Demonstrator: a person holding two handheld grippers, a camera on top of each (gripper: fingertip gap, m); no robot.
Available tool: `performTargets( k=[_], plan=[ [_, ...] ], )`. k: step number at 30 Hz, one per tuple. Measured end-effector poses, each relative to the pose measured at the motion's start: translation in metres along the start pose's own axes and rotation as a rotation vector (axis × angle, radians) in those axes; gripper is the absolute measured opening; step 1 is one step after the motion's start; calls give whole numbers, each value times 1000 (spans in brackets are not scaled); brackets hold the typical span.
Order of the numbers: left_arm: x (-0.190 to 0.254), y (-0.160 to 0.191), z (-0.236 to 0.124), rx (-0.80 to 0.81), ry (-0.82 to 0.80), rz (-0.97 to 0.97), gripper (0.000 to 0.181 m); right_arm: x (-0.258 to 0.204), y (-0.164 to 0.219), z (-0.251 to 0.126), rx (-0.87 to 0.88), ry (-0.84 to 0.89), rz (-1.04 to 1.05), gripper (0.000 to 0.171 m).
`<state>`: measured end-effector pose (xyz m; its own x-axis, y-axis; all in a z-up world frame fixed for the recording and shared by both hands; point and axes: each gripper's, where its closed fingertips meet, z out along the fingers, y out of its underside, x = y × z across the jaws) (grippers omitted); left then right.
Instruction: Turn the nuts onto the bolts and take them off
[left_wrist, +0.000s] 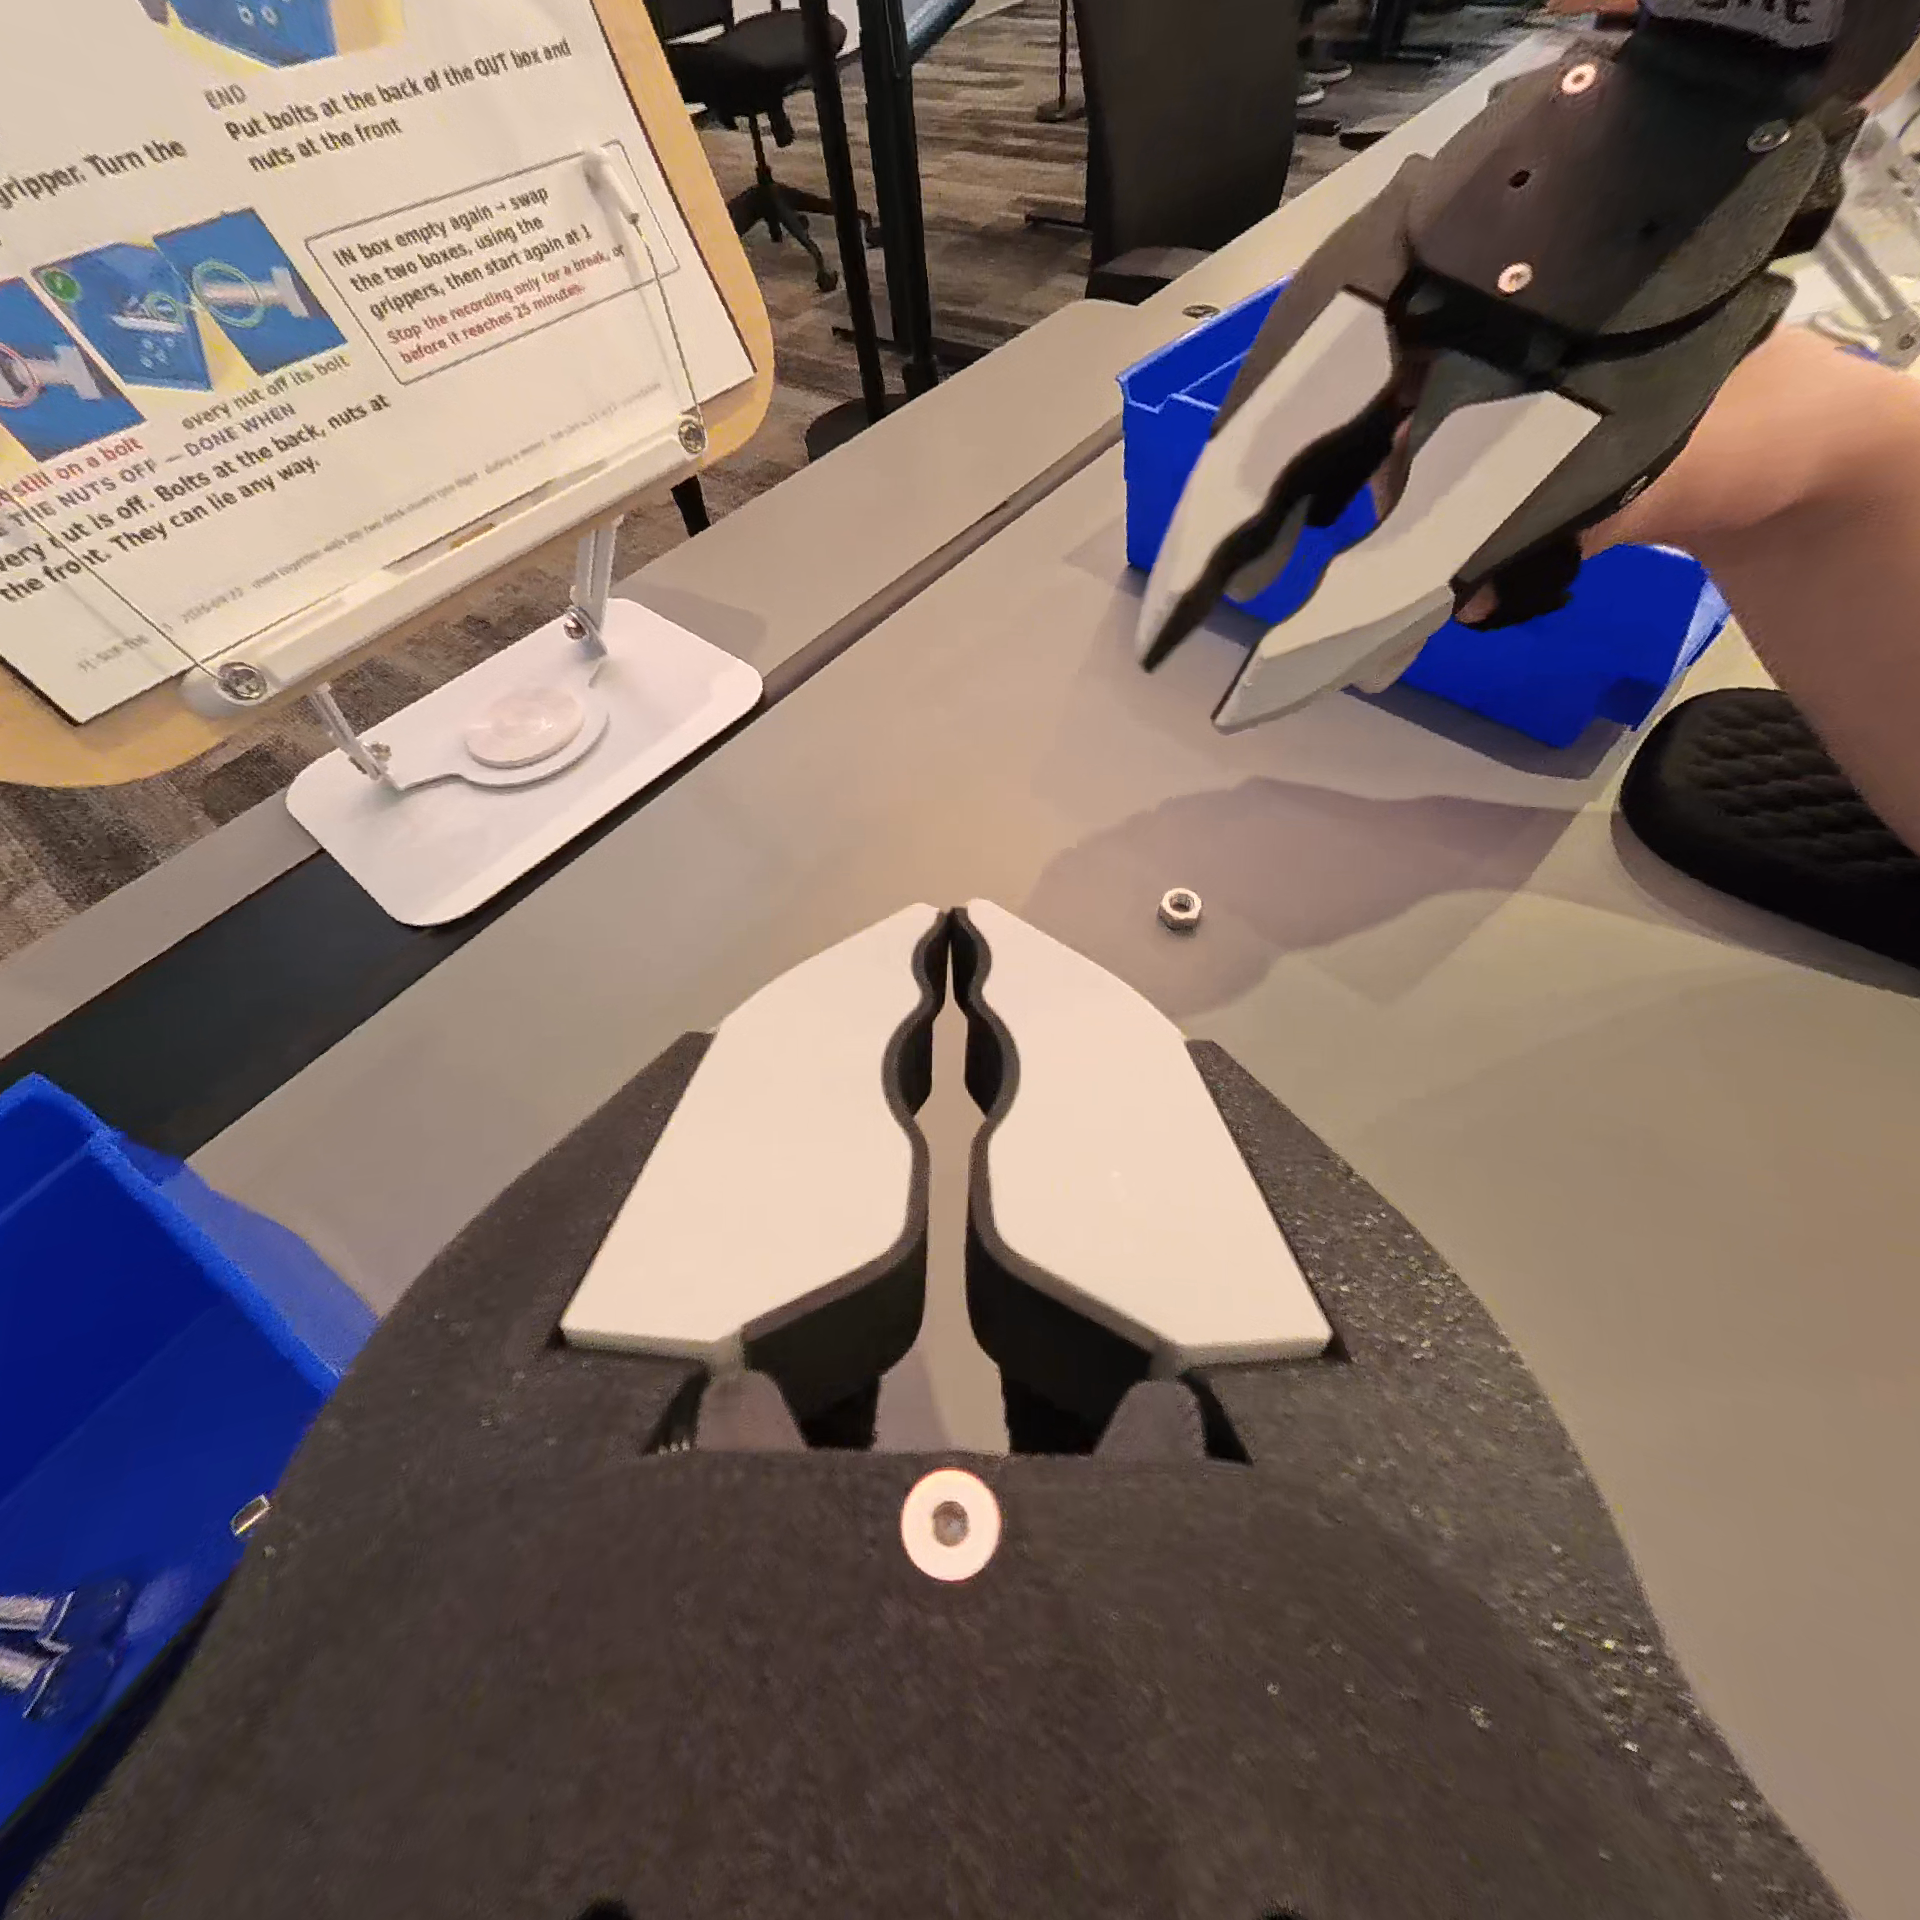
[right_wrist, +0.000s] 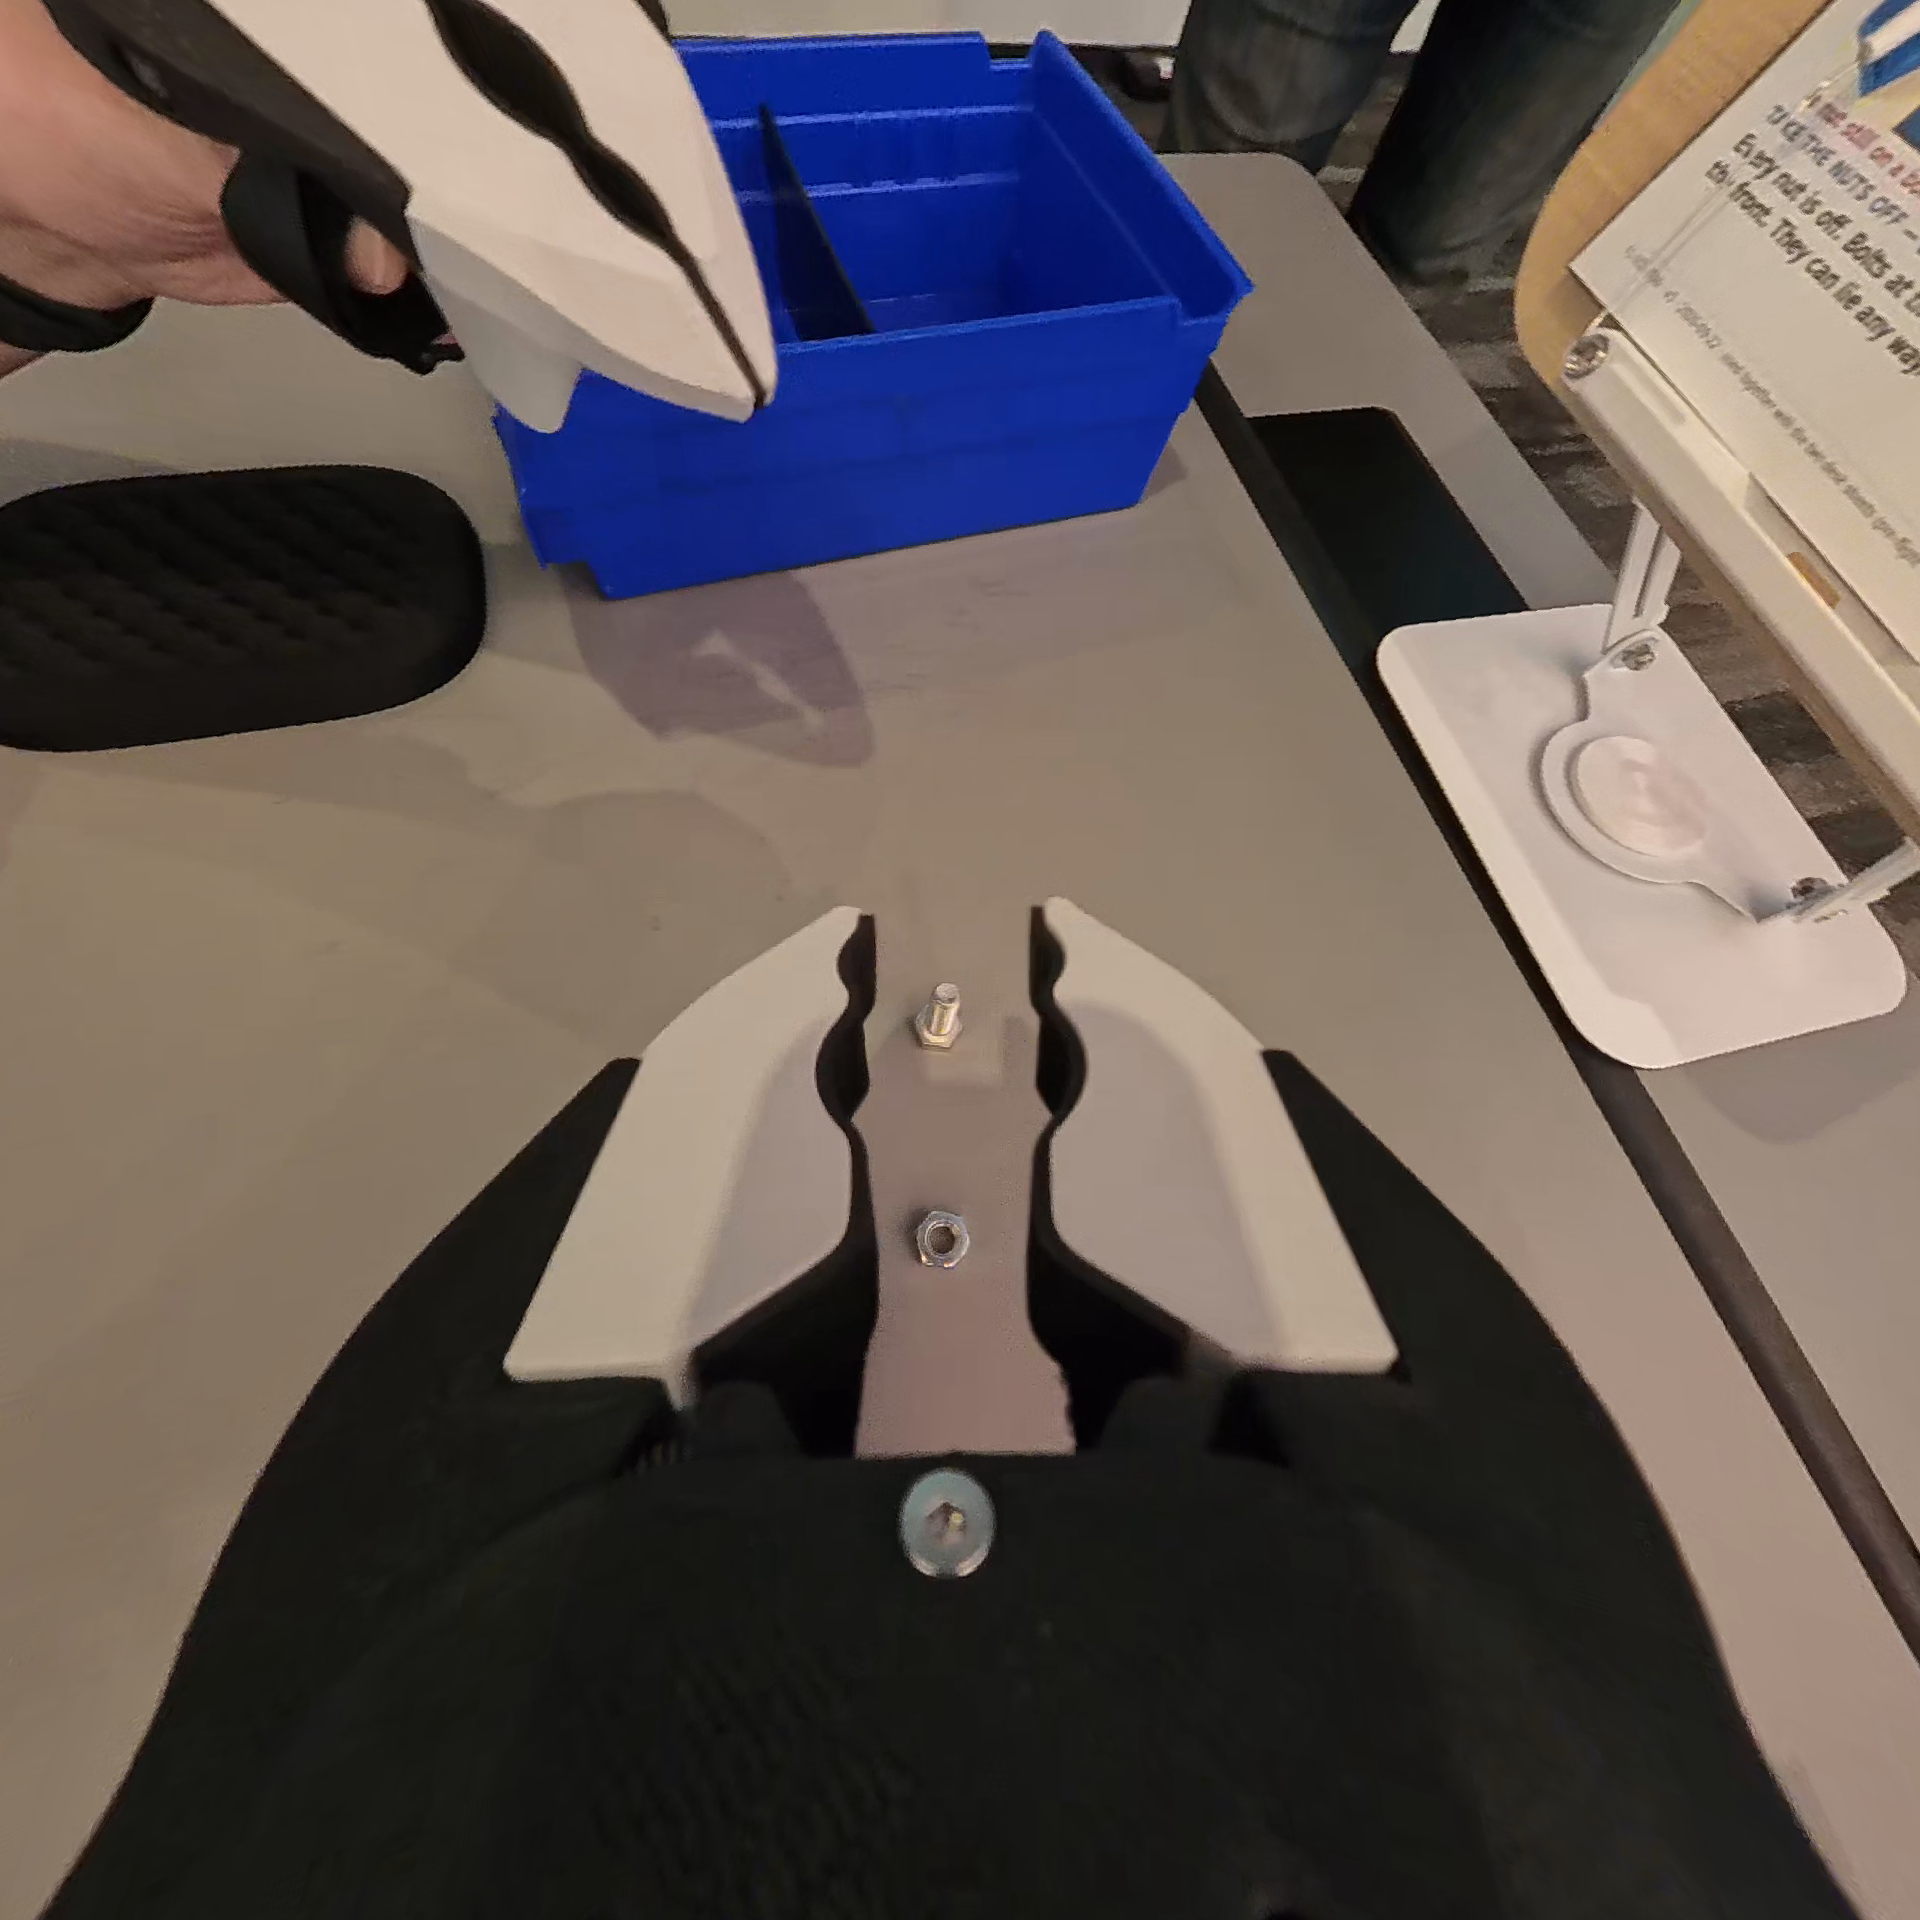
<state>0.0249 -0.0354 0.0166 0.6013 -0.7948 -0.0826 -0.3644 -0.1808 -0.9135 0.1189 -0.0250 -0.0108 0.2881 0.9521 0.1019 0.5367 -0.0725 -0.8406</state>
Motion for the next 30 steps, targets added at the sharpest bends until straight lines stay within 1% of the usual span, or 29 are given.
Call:
performTargets(
  k=[1,2,3,4,9,11,12,13,15,16,18,19,22,24,27,29,30],
  plan=[
    [0,1,1,-6,1,-1,0,2,1,0,1,7,5,29],
    [1,1,2,-6,1,0,0,2,1,0,3,5,5,23],
    [2,2,3,-6,1,1,0,1,1,-1,5,-6,0,5],
    [3,3,4,-12,3,3,0,-1,0,-1,10,-16,-5,1],
    [2,5,0,-22,-15,-2,1,1,9,-3,-17,-9,1,1],
    [4,6,-11,-24,-18,-17,8,1,13,-5,-25,-11,9,1],
    [5,9,-17,-27,-27,-21,13,1,15,-7,-33,-11,10,1],
    [5,14,-24,-34,-41,-29,24,2,18,-9,-47,-12,17,4],
    [9,27,-36,-43,-63,-64,54,-2,30,-7,-105,-43,69,34],
    [13,35,-42,-45,-64,-88,66,-5,36,-2,-136,-64,93,35],
    [21,50,-51,-26,-70,-131,76,-10,45,22,-151,-76,95,33],
    [26,56,-55,-9,-71,-150,79,-14,55,38,-189,-92,80,33],
    [37,70,-62,8,-77,-188,84,-9,92,75,-363,-34,35,33],
    [40,77,-65,8,-85,-196,84,-8,97,87,-373,-23,56,32],
    [40,85,-66,3,-78,-209,81,-7,96,94,-348,-18,89,32],
    [39,91,-61,-33,-51,-227,78,-7,97,90,-368,-16,96,33],
    [41,89,-55,-40,-25,-234,73,-6,96,83,-378,-8,91,33]
  ],
)
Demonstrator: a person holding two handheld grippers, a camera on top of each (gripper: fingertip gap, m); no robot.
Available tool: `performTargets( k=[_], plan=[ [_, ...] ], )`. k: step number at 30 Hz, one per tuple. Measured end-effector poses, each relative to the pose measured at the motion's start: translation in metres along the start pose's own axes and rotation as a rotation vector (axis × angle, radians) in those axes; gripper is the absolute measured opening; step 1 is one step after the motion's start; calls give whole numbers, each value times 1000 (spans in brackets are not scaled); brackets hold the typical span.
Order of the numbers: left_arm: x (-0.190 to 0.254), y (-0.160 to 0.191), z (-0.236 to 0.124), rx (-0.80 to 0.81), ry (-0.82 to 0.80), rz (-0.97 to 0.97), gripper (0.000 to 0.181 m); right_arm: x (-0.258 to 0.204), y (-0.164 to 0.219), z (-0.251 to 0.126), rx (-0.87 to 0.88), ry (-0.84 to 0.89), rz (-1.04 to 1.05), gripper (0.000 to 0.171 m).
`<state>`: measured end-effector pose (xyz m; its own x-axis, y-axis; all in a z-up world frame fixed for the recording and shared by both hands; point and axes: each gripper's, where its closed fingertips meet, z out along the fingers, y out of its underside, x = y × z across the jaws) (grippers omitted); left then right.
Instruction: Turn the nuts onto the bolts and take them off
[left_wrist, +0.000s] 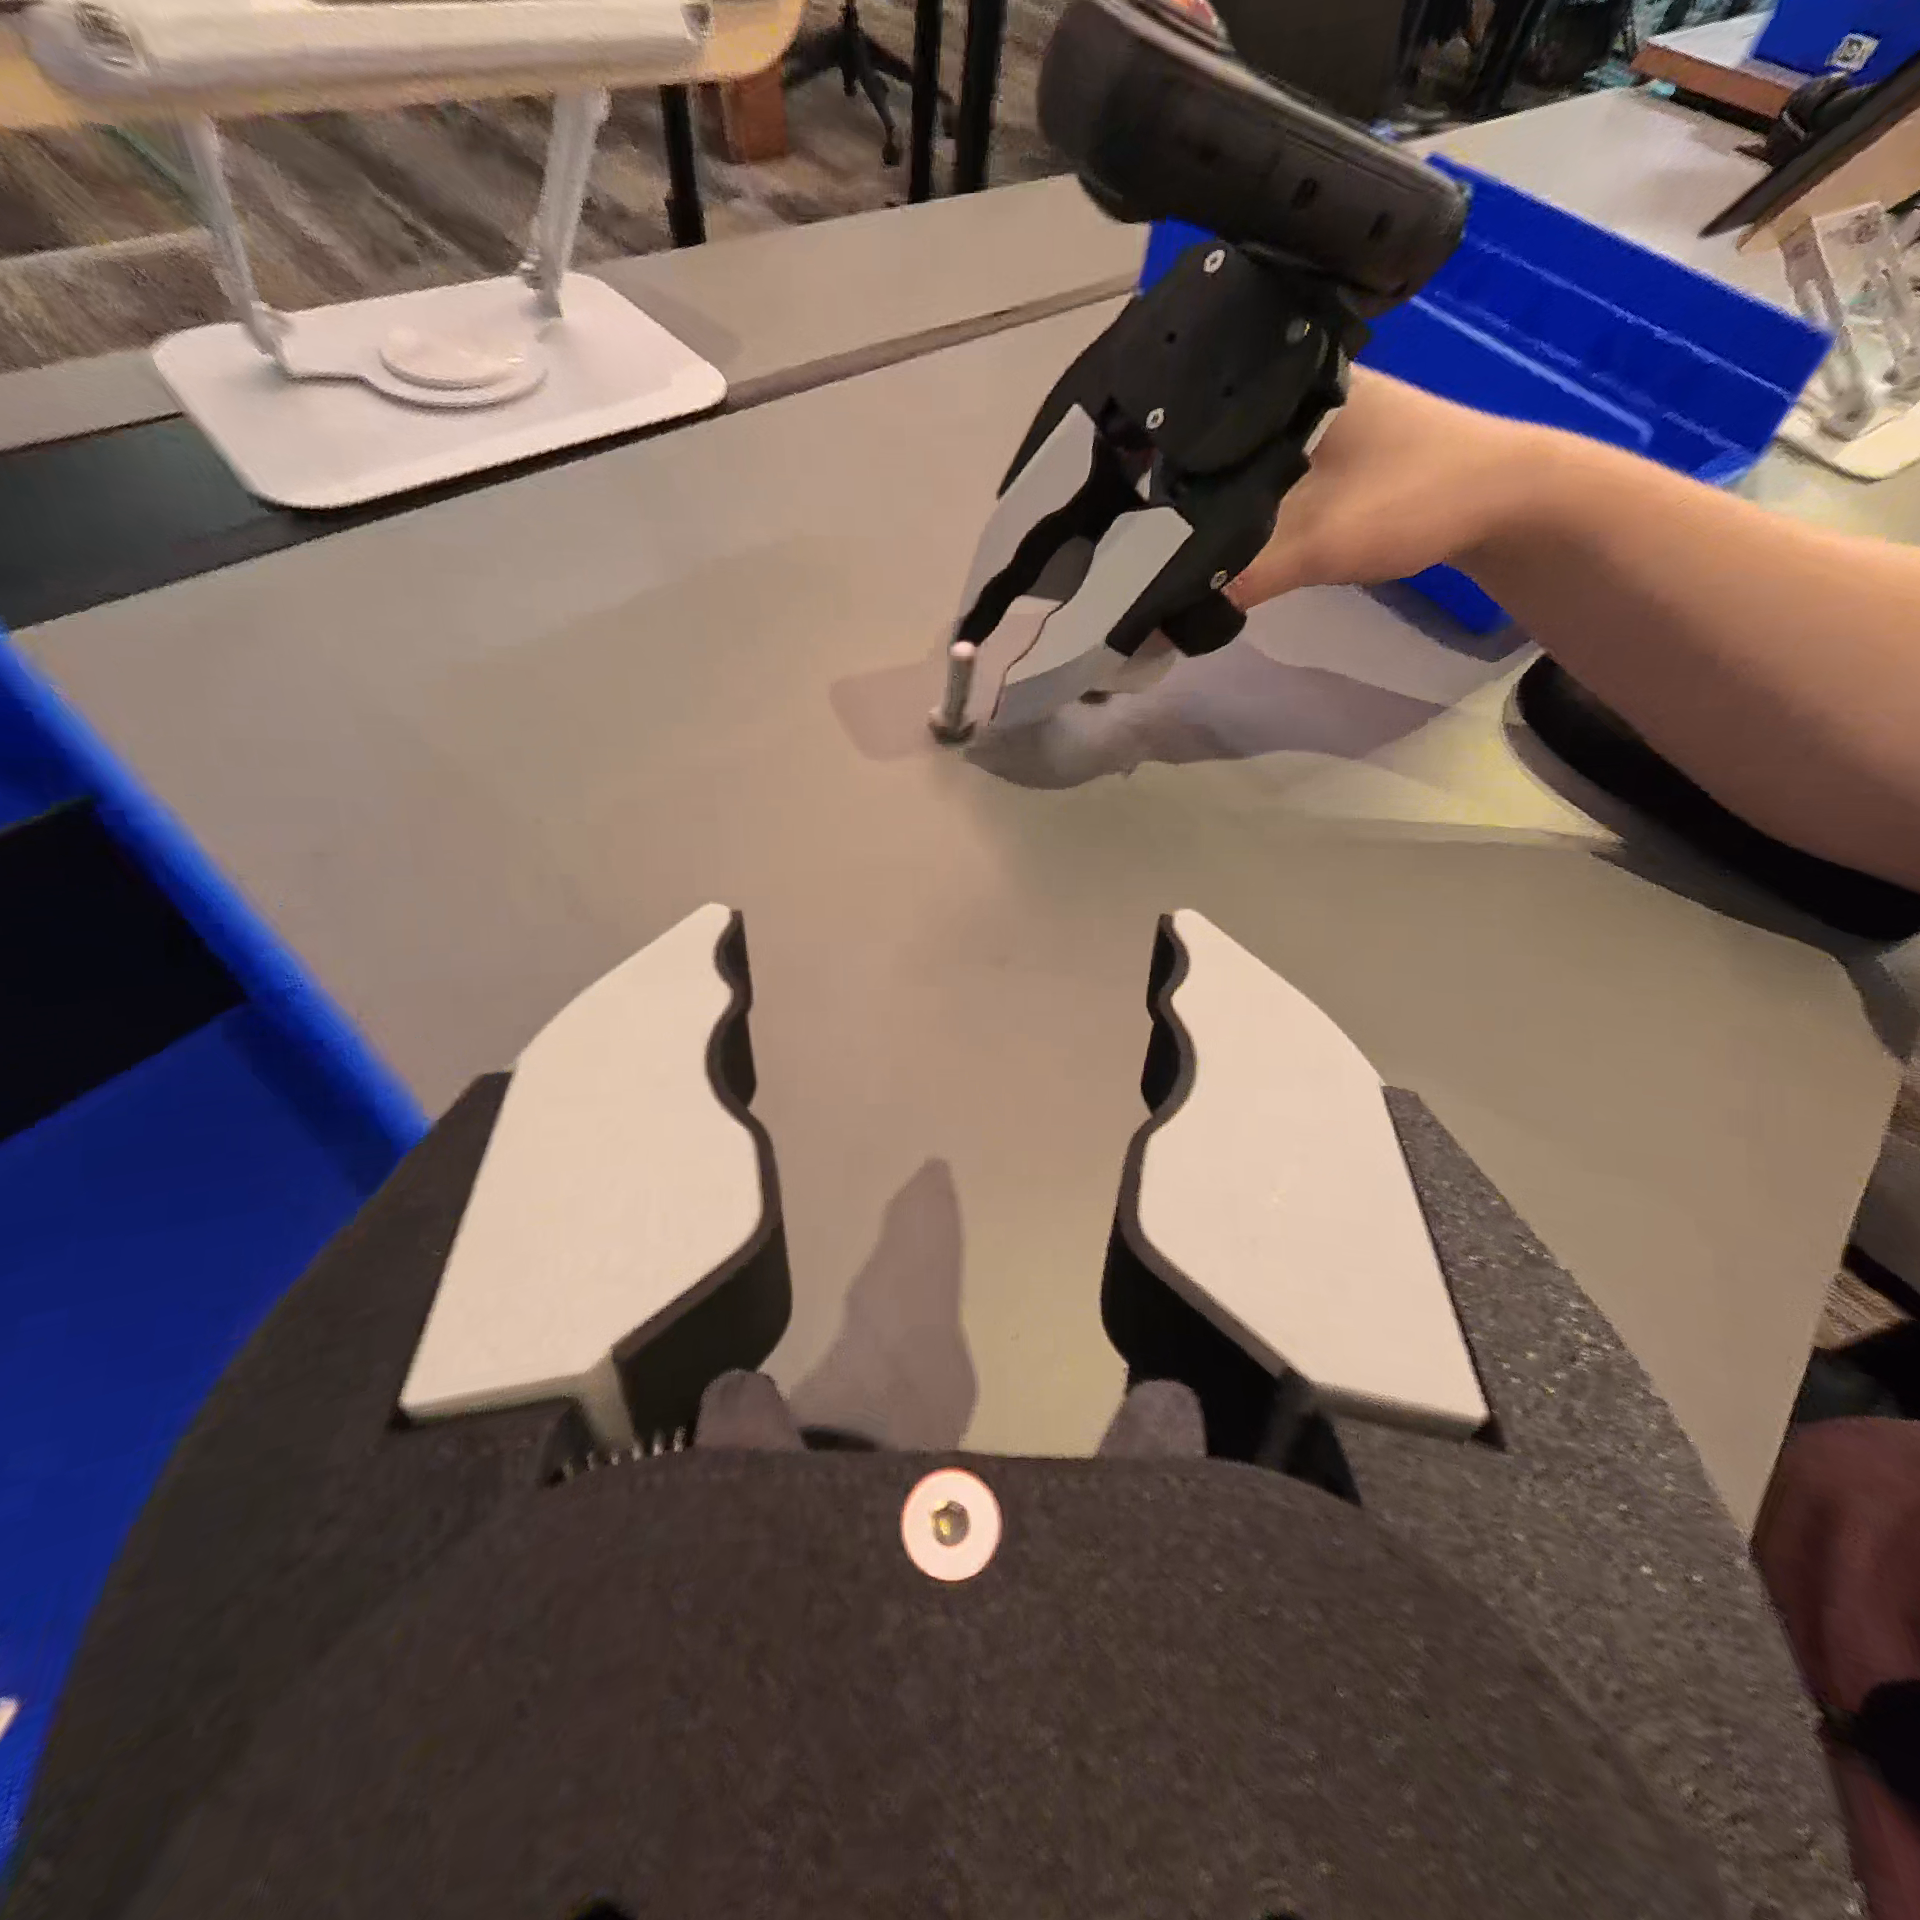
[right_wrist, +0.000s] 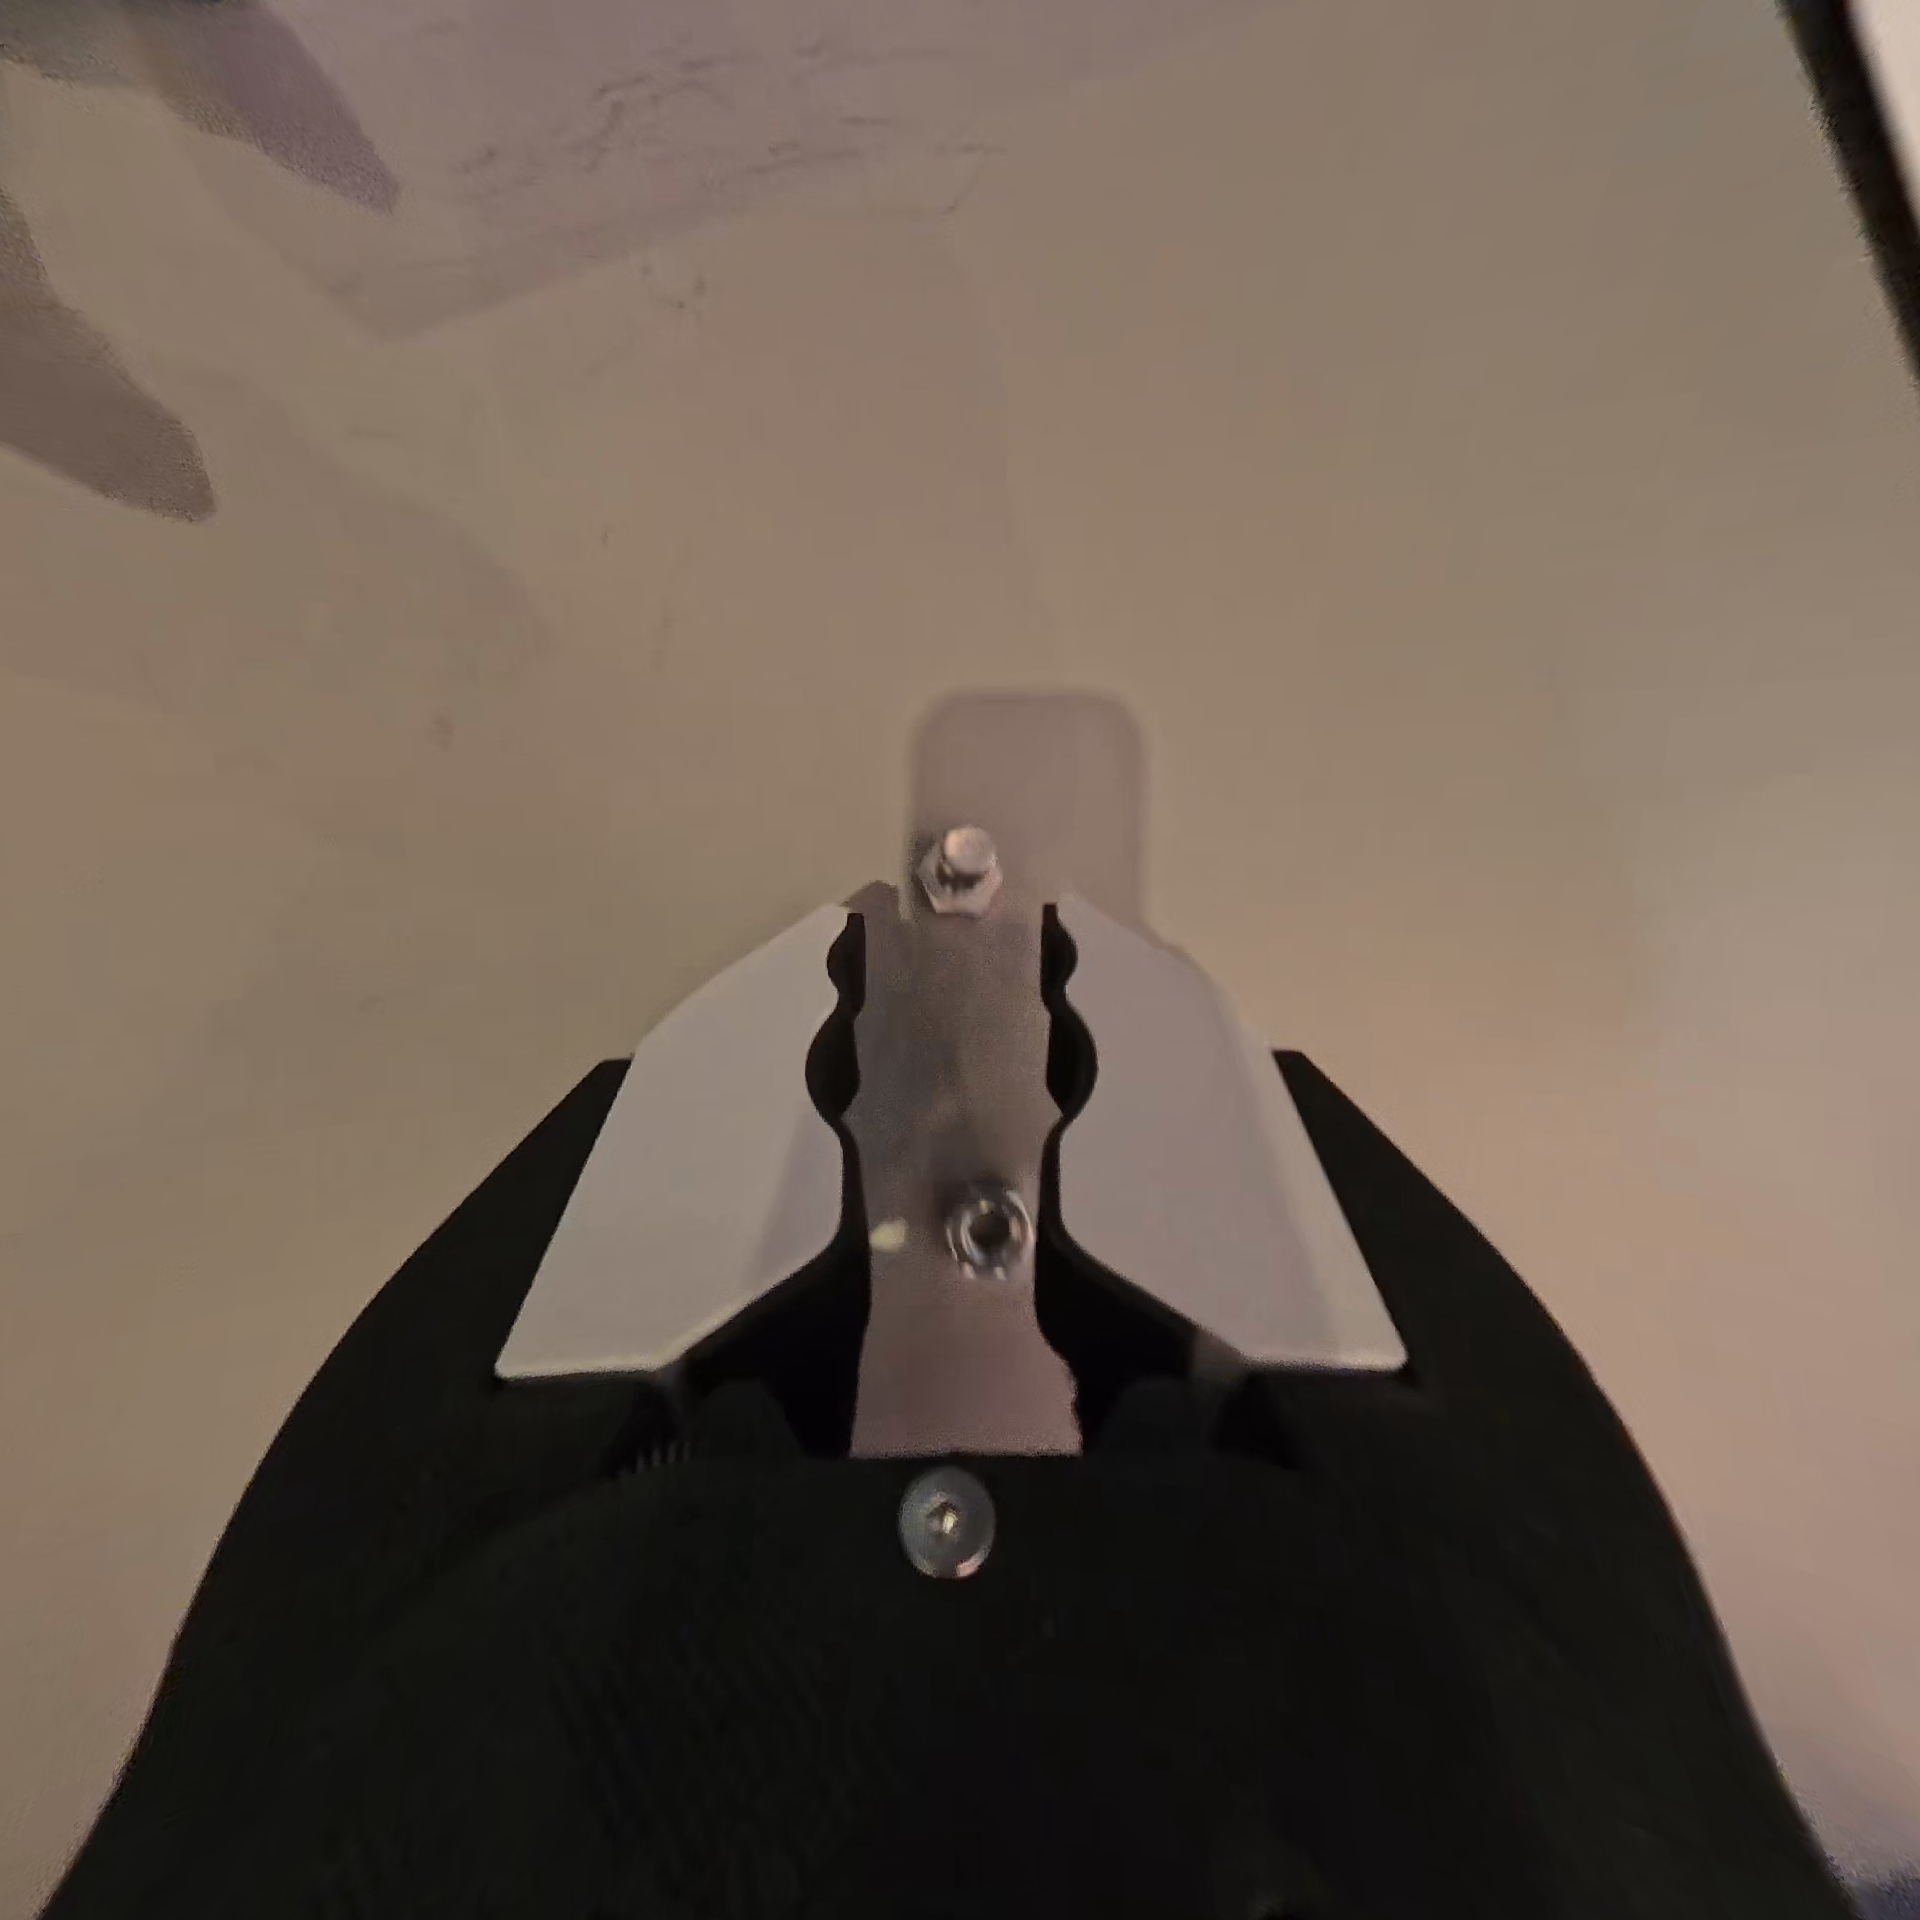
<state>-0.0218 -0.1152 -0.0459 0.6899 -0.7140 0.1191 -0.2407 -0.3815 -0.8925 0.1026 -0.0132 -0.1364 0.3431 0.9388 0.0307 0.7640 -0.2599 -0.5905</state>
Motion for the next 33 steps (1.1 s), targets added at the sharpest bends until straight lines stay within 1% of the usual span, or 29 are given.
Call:
performTargets(
  k=[2,5,8,10,11,13,15,17,18,20,22,24,26,27,28,30,31,33],
  plan=[
    [14,-14,21,-4,85,13,63,5,2,-24,-1,43,-30,33],
    [17,-24,79,-90,104,60,59,16,3,-81,47,101,-17,33],
    [13,-2,139,-268,111,75,57,23,0,-142,181,136,37,35],
    [10,8,163,-337,108,54,56,30,8,-173,262,180,70,35],
    [8,9,171,-334,98,45,56,32,13,-185,300,197,85,34],
    [6,10,183,-315,86,39,50,33,27,-199,362,190,115,34],
    [1,12,192,-320,52,54,46,35,43,-203,389,187,148,33],
    [-3,15,197,-328,33,64,33,37,58,-202,394,183,176,33],
    [-3,16,199,-331,33,70,20,37,63,-201,395,177,186,32],
    [-3,16,200,-335,36,81,15,36,68,-200,401,161,197,32],
    [-1,15,197,-354,46,100,10,34,69,-201,410,155,193,32],
    [0,-1,179,-328,47,130,10,31,66,-202,425,150,181,31],
    [-2,-34,143,-264,66,128,10,25,61,-205,450,131,168,31],
    [-12,-54,119,-220,48,129,10,23,58,-206,463,122,163,31],
    [-29,-73,93,-187,6,142,10,21,55,-207,475,116,159,31],
    [-80,-98,43,-189,-120,159,10,17,51,-208,486,113,149,30],
    [-109,-105,24,-202,-178,150,9,16,50,-207,485,113,143,30],
    [-164,-106,4,-263,-245,94,9,14,48,-206,477,118,134,30]
  ],
)
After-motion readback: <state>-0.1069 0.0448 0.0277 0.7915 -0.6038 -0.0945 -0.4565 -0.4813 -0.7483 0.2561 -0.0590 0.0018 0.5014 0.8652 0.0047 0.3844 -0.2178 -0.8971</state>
